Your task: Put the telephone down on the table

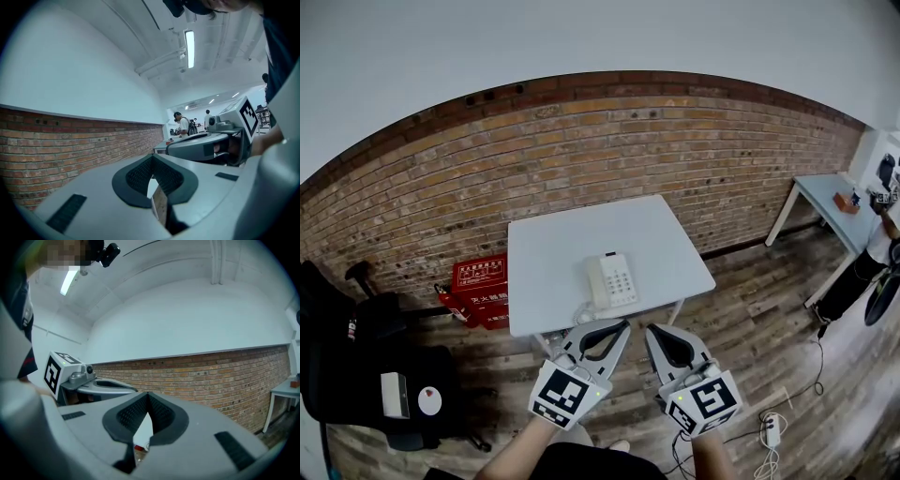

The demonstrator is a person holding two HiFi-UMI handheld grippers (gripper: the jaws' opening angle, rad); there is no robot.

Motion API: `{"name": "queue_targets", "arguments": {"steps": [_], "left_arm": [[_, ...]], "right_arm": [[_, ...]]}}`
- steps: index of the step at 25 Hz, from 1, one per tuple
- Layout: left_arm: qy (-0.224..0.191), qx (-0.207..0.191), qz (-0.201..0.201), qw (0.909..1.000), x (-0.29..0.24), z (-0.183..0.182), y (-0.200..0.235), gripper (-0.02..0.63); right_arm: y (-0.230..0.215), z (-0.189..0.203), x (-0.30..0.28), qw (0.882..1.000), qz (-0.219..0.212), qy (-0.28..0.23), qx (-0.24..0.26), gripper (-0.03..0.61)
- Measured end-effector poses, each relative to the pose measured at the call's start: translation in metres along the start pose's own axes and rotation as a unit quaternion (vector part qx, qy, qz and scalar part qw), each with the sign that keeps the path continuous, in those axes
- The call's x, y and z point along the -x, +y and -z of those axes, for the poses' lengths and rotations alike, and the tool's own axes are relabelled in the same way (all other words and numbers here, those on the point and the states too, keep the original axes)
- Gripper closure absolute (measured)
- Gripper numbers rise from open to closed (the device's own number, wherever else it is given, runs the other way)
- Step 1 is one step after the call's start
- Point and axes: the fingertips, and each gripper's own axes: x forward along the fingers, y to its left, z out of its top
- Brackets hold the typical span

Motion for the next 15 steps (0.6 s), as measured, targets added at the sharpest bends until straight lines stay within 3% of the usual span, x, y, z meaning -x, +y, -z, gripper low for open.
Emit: {"name": "queue_targets", "arguments": {"steps": [15], "left_arm": [[-0.004,-0.012,-0.006,0.9999,0.017,-0.005,0.031,0.607]], "right_arm": [[0.017,-0.013,-0.023,1.000,0.009,-0.003,0.006,0.568]]}}
